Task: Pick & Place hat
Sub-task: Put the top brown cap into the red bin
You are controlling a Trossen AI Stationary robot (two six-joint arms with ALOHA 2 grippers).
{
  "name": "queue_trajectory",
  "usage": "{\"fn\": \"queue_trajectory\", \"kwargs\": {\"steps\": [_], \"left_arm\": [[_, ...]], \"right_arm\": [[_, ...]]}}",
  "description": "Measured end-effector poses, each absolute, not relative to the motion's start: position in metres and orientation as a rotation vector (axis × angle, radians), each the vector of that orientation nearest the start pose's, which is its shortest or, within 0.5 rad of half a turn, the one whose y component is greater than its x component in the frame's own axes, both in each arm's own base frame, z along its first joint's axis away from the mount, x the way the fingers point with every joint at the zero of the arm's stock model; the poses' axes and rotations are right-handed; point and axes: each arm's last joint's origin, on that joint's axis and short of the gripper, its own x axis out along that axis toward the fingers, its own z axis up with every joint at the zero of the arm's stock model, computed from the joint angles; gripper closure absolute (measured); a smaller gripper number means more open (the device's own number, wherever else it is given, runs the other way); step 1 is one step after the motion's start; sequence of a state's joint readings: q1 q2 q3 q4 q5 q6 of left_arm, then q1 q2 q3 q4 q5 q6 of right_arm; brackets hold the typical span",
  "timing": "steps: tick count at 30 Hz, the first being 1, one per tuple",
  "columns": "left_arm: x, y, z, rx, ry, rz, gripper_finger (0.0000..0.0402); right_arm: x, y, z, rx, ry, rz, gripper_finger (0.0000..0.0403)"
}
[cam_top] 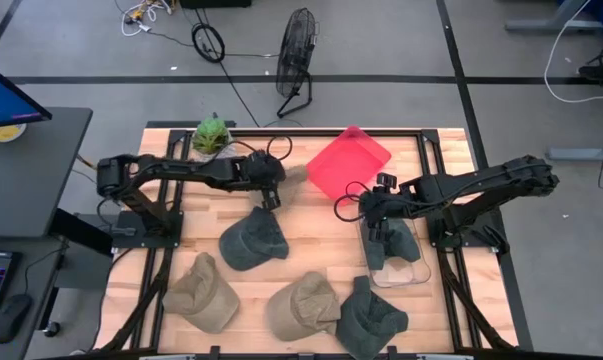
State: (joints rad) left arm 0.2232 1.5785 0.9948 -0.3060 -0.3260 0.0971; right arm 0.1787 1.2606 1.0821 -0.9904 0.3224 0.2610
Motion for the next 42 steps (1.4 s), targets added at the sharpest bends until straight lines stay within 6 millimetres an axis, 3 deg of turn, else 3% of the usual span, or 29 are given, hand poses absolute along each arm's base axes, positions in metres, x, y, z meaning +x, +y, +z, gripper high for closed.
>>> {"fn": "queue_trajectory", "kwargs": {"steps": [8, 14, 23, 33, 39, 42], "left_arm": [[0.335, 0.073, 0.257, 0.262, 0.665, 0.614, 0.0397], [0.354, 0.08, 0.262, 0.337, 0.484, 0.58, 0.0398], [0.383, 0.096, 0.23, 0.316, 0.355, 0.508, 0.0398], [0.411, 0.099, 0.192, 0.523, 0.19, 0.327, 0.0398], [0.416, 0.112, 0.164, 0.652, 0.251, 0.308, 0.0399], [0.421, 0.119, 0.161, 0.699, 0.275, 0.315, 0.0399]], "right_arm": [[0.226, 0.031, 0.282, -0.05, 1.111, -0.281, 0.0188], [0.225, 0.031, 0.282, -0.048, 1.115, -0.283, 0.0188], [0.224, 0.031, 0.282, -0.051, 1.122, -0.284, 0.0188], [0.225, 0.031, 0.282, -0.051, 1.121, -0.284, 0.0188], [0.225, 0.031, 0.282, -0.051, 1.119, -0.284, 0.0188], [0.225, 0.031, 0.282, -0.05, 1.115, -0.284, 0.0188]]}}
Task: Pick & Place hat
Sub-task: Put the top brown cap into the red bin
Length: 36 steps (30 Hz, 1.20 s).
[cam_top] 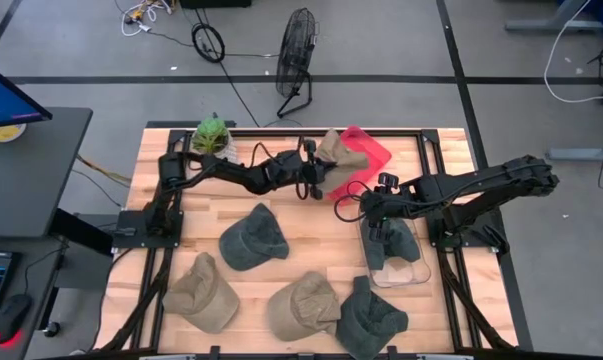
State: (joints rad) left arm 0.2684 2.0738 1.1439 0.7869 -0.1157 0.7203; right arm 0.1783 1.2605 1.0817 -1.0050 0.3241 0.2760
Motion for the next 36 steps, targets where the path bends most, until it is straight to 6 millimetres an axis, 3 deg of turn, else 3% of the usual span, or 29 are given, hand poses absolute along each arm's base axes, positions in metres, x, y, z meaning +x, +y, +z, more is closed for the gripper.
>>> {"fn": "queue_trajectory", "kwargs": {"steps": [4, 11, 15, 21, 29, 33, 36], "left_arm": [[0.428, 0.124, 0.168, 0.603, 0.271, 0.326, 0.0382], [0.44, 0.125, 0.176, 0.554, 0.413, 0.275, 0.0309], [0.445, 0.119, 0.181, 0.552, 0.492, 0.26, 0.0261], [0.442, 0.093, 0.208, 0.598, 0.55, 0.374, 0.0216], [0.404, 0.061, 0.271, 0.622, 0.663, 0.532, 0.022], [0.367, 0.053, 0.307, 0.548, 0.704, 0.533, 0.023], [0.335, 0.05, 0.336, 0.481, 0.698, 0.55, 0.0238]], "right_arm": [[0.225, 0.031, 0.282, -0.05, 1.114, -0.284, 0.0188], [0.225, 0.031, 0.282, -0.049, 1.113, -0.284, 0.0188], [0.225, 0.031, 0.282, -0.049, 1.113, -0.284, 0.0188], [0.226, 0.031, 0.282, -0.045, 1.103, -0.285, 0.0188], [0.235, 0.026, 0.265, -0.208, 0.979, -0.405, 0.0188], [0.244, 0.01, 0.271, -0.159, 0.834, -0.599, 0.0188], [0.251, -0.008, 0.275, -0.142, 0.789, -0.602, 0.0188]]}}
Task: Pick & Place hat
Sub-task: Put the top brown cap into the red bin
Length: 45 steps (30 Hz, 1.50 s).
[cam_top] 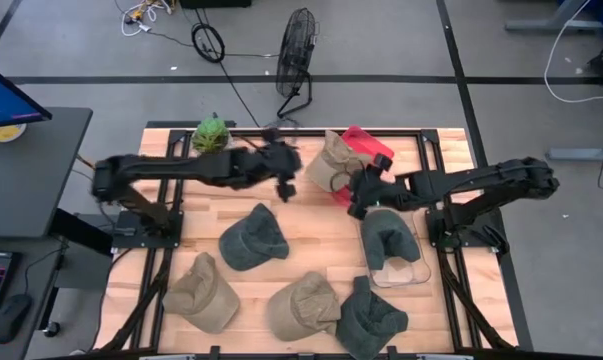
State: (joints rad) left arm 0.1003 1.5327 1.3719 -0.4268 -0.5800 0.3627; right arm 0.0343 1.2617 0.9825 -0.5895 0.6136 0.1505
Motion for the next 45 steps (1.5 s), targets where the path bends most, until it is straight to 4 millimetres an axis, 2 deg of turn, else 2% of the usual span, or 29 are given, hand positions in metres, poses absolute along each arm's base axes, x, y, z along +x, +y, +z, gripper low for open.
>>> {"fn": "queue_trajectory", "kwargs": {"steps": [4, 7, 11, 14, 20, 23, 27, 29, 30, 33, 38, 42, 45], "left_arm": [[0.297, 0.045, 0.365, 0.376, 0.661, 0.511, 0.025], [0.279, 0.043, 0.373, 0.314, 0.633, 0.436, 0.0258], [0.268, 0.04, 0.37, 0.306, 0.656, 0.399, 0.0267], [0.268, 0.04, 0.364, 0.292, 0.673, 0.403, 0.0272], [0.267, 0.04, 0.343, 0.283, 0.741, 0.398, 0.0285], [0.266, 0.04, 0.341, 0.226, 0.74, 0.419, 0.0301], [0.252, 0.039, 0.349, 0.209, 0.735, 0.428, 0.0332], [0.244, 0.038, 0.351, 0.202, 0.754, 0.431, 0.0347], [0.24, 0.037, 0.354, 0.189, 0.745, 0.436, 0.0353], [0.228, 0.036, 0.358, 0.153, 0.745, 0.45, 0.0369], [0.215, 0.035, 0.362, 0.134, 0.754, 0.467, 0.0385], [0.211, 0.035, 0.365, 0.124, 0.74, 0.492, 0.0389], [0.21, 0.035, 0.366, 0.122, 0.733, 0.501, 0.039]], "right_arm": [[0.259, -0.037, 0.275, -0.063, 0.768, -0.534, 0.0188], [0.265, -0.06, 0.271, -0.07, 0.775, -0.548, 0.0188], [0.273, -0.09, 0.248, -0.035, 0.86, -0.517, 0.0188], [0.279, -0.107, 0.23, -0.019, 0.913, -0.544, 0.0188], [0.284, -0.125, 0.205, -0.035, 1.006, -0.571, 0.0193], [0.283, -0.126, 0.2, -0.028, 1.04, -0.559, 0.0225], [0.282, -0.126, 0.199, -0.048, 1.06, -0.543, 0.032], [0.282, -0.127, 0.2, -0.062, 1.057, -0.536, 0.0375], [0.283, -0.127, 0.201, -0.076, 1.054, -0.53, 0.0388], [0.282, -0.126, 0.21, -0.084, 1.04, -0.525, 0.0387], [0.277, -0.12, 0.249, -0.117, 1.015, -0.552, 0.0397], [0.261, -0.112, 0.284, -0.132, 1.012, -0.62, 0.0399], [0.246, -0.107, 0.293, -0.119, 1.05, -0.665, 0.04]]}}
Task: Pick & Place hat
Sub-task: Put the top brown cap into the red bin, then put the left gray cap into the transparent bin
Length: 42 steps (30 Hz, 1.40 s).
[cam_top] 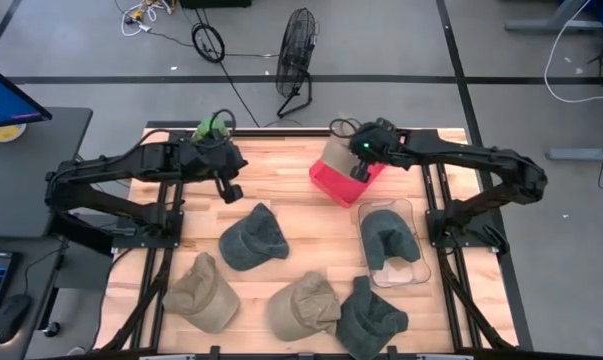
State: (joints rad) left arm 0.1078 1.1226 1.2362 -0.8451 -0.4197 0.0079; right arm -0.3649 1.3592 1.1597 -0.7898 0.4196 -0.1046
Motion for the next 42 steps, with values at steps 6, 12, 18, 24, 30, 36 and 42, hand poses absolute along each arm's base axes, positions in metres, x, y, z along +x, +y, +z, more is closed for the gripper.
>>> {"fn": "queue_trajectory", "kwargs": {"steps": [6, 12, 18, 24, 30, 36, 42], "left_arm": [[0.21, 0.034, 0.366, 0.119, 0.732, 0.503, 0.039], [0.211, 0.035, 0.366, 0.118, 0.727, 0.503, 0.039], [0.211, 0.035, 0.366, 0.118, 0.728, 0.503, 0.039], [0.211, 0.035, 0.366, 0.12, 0.732, 0.502, 0.039], [0.211, 0.035, 0.366, 0.122, 0.732, 0.501, 0.039], [0.211, 0.034, 0.365, 0.075, 0.723, 0.519, 0.039], [0.209, 0.033, 0.364, 0.031, 0.73, 0.53, 0.039]], "right_arm": [[0.245, -0.106, 0.263, -0.05, 1.077, -0.71, 0.0401], [0.264, -0.114, 0.225, -0.13, 1.08, -0.664, 0.0402], [0.275, -0.118, 0.201, -0.155, 1.154, -0.635, 0.0402], [0.272, -0.116, 0.191, -0.137, 1.246, -0.587, 0.0401], [0.273, -0.112, 0.193, -0.176, 1.259, -0.504, 0.0358], [0.278, -0.105, 0.209, -0.242, 1.278, -0.551, 0.0284], [0.29, -0.079, 0.237, -0.28, 1.284, -0.5, 0.0224]]}}
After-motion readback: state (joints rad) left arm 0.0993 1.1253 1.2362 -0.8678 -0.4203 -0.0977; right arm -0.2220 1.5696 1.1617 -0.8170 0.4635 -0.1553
